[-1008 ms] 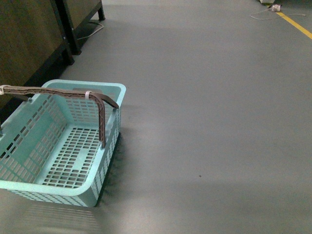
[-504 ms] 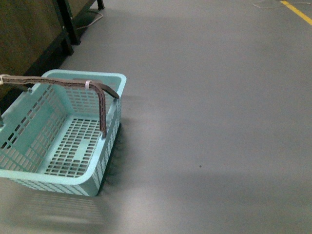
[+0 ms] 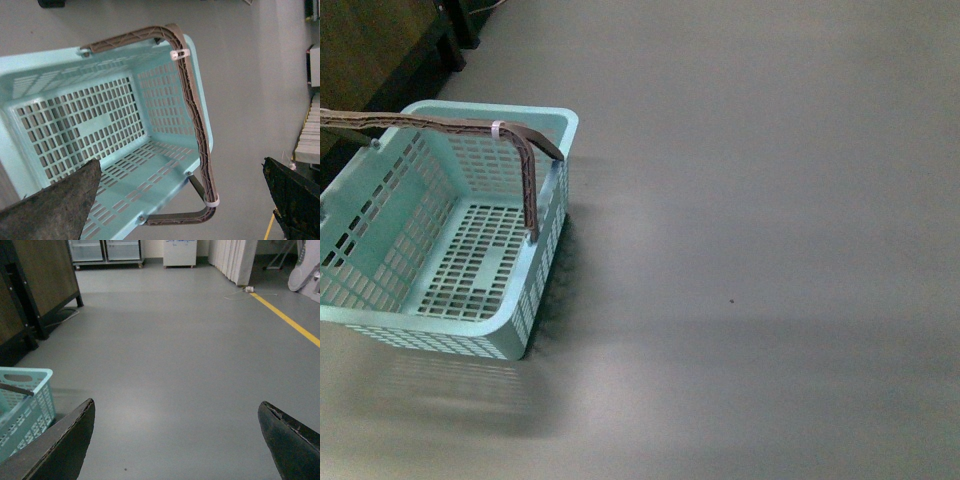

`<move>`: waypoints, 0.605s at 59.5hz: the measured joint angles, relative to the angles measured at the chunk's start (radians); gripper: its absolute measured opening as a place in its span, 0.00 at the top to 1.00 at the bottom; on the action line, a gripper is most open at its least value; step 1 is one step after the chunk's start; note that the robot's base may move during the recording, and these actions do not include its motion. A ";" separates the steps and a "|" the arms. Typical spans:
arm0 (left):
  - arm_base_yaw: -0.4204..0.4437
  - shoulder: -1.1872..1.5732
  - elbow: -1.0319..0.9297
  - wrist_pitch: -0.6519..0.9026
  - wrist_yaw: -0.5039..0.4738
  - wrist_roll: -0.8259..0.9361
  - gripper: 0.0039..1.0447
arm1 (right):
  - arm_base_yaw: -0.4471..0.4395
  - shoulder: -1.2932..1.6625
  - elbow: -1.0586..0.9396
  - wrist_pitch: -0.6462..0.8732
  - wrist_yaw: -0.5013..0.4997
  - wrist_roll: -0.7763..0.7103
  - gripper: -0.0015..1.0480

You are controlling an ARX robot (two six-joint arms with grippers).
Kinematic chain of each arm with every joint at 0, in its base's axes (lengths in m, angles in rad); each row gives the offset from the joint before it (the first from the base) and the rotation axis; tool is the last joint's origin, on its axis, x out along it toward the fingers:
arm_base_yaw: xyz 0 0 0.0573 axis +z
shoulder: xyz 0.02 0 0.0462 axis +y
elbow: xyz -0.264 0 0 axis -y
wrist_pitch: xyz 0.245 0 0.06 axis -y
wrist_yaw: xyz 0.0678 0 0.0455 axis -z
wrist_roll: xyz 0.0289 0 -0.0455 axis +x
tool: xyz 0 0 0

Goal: Pick lemon and mango into basket

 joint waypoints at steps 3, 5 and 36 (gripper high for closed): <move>-0.013 0.058 0.051 0.004 0.000 -0.021 0.06 | 0.000 0.000 0.000 0.000 0.000 0.000 0.08; -0.019 0.092 0.082 0.006 0.000 -0.031 0.06 | 0.000 0.000 0.000 0.000 0.000 0.000 0.08; -0.095 0.455 0.554 -0.095 -0.037 -0.084 0.06 | 0.000 0.000 0.000 0.000 0.000 0.000 0.08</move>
